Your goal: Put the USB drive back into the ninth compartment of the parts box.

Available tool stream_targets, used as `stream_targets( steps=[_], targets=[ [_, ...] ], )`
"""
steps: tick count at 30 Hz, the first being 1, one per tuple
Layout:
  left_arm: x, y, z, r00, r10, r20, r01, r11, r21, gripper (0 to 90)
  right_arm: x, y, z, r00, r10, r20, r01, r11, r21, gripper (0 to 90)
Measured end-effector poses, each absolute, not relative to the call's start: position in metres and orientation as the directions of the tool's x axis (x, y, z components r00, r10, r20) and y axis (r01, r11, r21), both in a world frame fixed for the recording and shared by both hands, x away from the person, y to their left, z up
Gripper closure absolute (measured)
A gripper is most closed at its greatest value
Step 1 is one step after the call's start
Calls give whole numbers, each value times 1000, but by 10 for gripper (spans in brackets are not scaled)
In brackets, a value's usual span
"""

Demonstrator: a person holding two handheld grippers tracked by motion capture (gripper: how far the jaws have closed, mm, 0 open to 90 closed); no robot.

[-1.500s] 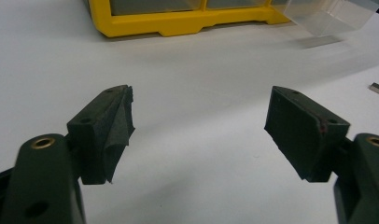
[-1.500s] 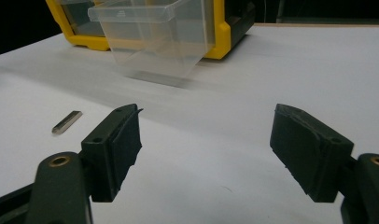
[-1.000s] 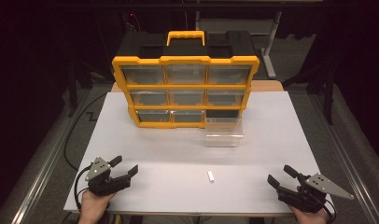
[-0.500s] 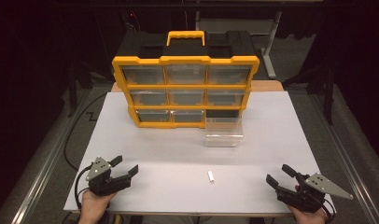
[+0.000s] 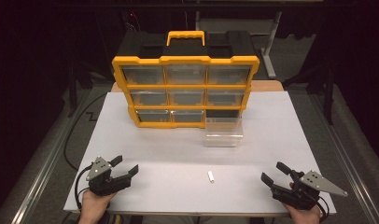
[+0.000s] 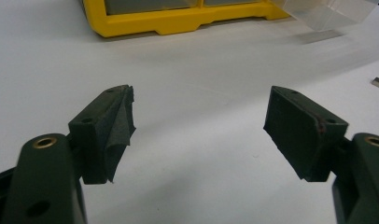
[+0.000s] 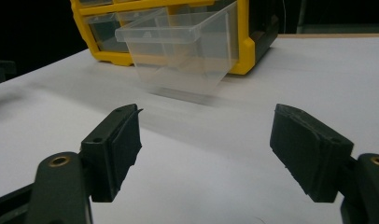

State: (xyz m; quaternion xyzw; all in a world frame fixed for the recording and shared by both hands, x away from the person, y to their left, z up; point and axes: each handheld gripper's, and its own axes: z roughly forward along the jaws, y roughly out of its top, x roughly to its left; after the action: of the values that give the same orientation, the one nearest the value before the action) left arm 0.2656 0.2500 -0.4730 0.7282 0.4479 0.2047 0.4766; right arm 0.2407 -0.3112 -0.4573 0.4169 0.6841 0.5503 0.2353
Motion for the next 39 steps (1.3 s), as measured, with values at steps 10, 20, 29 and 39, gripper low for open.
stream_targets(
  steps=[10,20,29,39],
  targets=[
    [266,250,-473,514,848,-129,456,-143,878,248,242,-306,-457,-556,821,131,311,60,948,252],
    [266,250,-473,512,849,-133,458,-139,878,248,245,-300,-457,-570,810,136,308,57,950,253],
    [267,250,-474,515,847,-132,460,-143,876,248,248,-293,-456,-583,801,138,312,64,948,253],
    [267,249,-474,518,846,-131,460,-146,876,248,249,-289,-456,-592,795,135,302,63,951,248]
  ],
)
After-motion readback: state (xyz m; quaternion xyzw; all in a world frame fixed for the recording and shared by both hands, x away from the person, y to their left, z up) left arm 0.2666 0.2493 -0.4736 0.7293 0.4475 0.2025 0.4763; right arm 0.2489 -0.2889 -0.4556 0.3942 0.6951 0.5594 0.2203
